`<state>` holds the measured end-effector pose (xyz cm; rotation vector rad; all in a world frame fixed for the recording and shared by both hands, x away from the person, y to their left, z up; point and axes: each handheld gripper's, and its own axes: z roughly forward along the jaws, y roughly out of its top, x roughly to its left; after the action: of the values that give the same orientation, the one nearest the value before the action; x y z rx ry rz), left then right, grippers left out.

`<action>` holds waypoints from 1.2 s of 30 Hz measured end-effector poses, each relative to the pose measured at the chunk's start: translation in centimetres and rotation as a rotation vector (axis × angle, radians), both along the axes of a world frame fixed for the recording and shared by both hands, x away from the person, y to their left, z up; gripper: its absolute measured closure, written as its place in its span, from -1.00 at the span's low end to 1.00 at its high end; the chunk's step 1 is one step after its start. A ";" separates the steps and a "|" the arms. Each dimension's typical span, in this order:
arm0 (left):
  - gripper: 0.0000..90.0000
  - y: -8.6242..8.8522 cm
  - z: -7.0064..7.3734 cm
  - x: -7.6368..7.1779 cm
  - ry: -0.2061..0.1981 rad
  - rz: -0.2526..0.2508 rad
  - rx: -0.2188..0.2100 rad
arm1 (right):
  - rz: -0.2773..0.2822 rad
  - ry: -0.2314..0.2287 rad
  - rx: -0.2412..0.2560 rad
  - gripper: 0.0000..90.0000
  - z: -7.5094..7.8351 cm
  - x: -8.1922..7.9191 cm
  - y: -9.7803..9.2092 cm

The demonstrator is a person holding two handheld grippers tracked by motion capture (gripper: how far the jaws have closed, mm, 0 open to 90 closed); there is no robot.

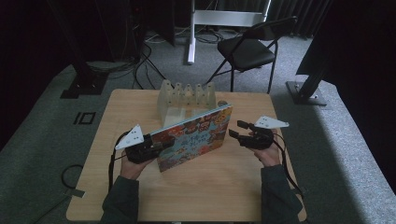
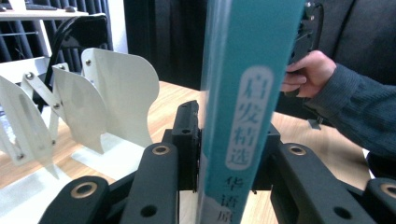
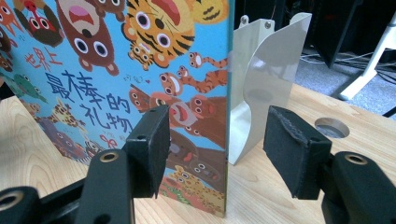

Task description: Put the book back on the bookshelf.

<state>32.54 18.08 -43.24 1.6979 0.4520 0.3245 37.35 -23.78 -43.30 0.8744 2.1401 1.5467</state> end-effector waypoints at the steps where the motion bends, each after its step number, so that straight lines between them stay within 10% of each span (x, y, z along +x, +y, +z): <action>1: 0.53 -0.1 -0.1 0.0 0.003 -0.001 -0.004 | -0.002 0.001 0.000 -0.10 0.0 0.0 -0.1; 12: 0.33 -1.1 -1.5 0.4 0.010 0.026 -0.008 | -0.015 0.010 -0.003 -0.10 -0.7 -0.2 -0.7; 36: 0.59 -2.2 -3.6 0.6 -0.013 0.038 -0.054 | -0.046 0.033 -0.018 -0.10 -2.4 -0.5 -1.6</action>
<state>33.14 15.92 -46.80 1.6354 0.4800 0.3482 36.81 -25.43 -45.66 0.9423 2.1384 1.4985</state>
